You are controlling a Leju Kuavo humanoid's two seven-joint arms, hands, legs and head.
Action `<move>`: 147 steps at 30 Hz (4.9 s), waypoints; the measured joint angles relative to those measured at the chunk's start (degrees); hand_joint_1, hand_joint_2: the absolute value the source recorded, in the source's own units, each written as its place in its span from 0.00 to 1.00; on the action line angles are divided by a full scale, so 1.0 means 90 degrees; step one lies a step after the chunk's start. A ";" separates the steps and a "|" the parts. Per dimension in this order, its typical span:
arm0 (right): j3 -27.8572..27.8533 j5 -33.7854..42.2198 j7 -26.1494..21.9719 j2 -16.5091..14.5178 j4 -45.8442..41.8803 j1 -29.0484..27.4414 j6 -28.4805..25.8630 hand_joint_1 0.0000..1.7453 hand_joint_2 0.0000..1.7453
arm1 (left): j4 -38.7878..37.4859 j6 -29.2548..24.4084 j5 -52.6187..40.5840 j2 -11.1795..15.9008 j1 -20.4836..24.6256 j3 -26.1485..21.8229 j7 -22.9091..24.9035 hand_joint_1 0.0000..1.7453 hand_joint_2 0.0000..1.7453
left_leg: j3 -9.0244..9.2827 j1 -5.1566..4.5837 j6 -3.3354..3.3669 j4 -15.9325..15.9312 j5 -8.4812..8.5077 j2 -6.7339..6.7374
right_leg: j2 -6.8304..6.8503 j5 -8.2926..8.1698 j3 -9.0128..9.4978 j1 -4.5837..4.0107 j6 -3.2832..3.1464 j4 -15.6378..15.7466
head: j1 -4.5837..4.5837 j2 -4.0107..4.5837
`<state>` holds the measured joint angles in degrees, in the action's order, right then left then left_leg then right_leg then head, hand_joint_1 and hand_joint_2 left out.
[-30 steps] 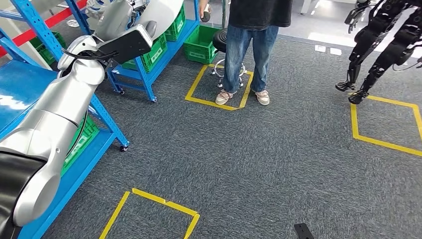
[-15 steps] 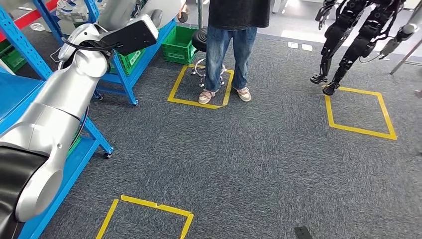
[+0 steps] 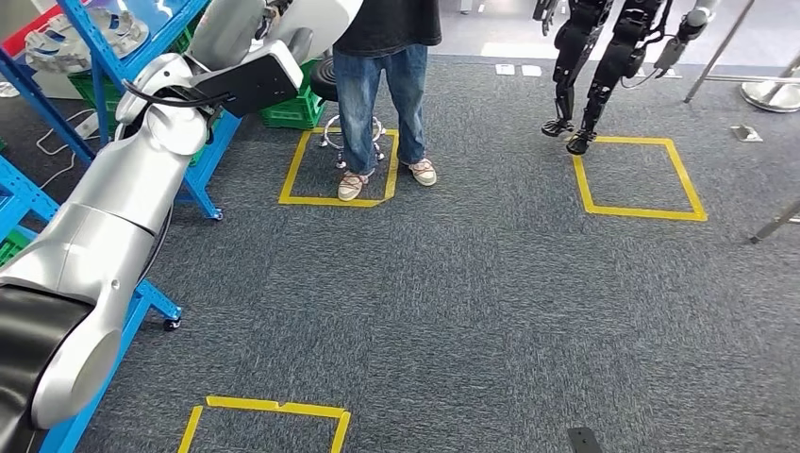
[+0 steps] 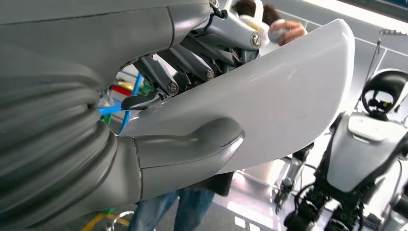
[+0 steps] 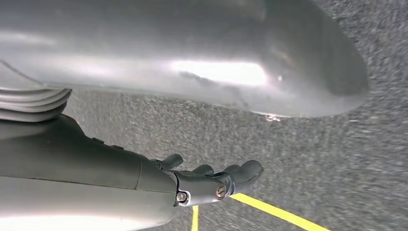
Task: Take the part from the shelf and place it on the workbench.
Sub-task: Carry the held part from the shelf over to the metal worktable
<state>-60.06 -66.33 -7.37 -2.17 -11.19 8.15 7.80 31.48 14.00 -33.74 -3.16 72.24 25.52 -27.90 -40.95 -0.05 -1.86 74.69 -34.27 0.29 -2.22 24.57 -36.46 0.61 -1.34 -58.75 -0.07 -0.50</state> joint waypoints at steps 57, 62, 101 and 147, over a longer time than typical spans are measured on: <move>-0.0460 0.0507 -0.0014 0.0039 -0.0001 -0.0169 -0.0004 0.00 0.00 | 0.0245 -0.0148 0.0129 0.0019 -0.0165 0.0015 -0.0126 1.00 1.00 | 0.0542 -0.0011 0.0030 -0.1068 0.0289 0.0125 | 0.0248 0.0026 -0.0016 0.0012 0.0040 -0.0032 | 0.0004 0.0000; -0.0460 0.0486 -0.0027 0.0038 0.0000 -0.0169 -0.0004 0.00 0.00 | 0.0165 -0.0149 0.0120 0.0030 -0.0221 0.0015 -0.0137 1.00 1.00 | 0.0077 0.0013 0.0017 -0.0173 0.0166 -0.0017 | -0.0044 0.0026 -0.0017 0.0015 0.0016 -0.0058 | -0.0018 0.0000; -0.0460 0.0420 0.0052 -0.0042 0.0000 -0.0227 0.0042 0.00 0.00 | 0.0066 -0.0072 0.0058 0.0090 -0.0091 0.0020 -0.0109 1.00 1.00 | 0.0765 0.0014 0.0270 -0.1757 0.0855 -0.0201 | -0.0300 0.0024 -0.0153 0.0020 0.0262 -0.0135 | 0.0006 0.0000; -0.0460 0.0412 0.0083 -0.0054 0.0000 -0.0206 0.0067 0.00 0.00 | 0.0118 0.0051 0.0225 0.0008 -0.0136 0.0022 -0.0250 1.00 1.00 | 0.0674 -0.0019 0.0095 -0.1557 0.0675 0.0369 | 0.0345 0.0079 0.0072 -0.0023 0.0095 0.0012 | 0.0066 0.0000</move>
<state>-64.19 -62.62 -6.62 -2.66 -11.19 6.30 8.40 32.55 14.46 -31.71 -3.09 71.01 25.73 -30.15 -34.88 -0.23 -1.01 60.68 -28.19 3.61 0.89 25.28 -35.81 0.41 -0.48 -58.65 0.52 -0.50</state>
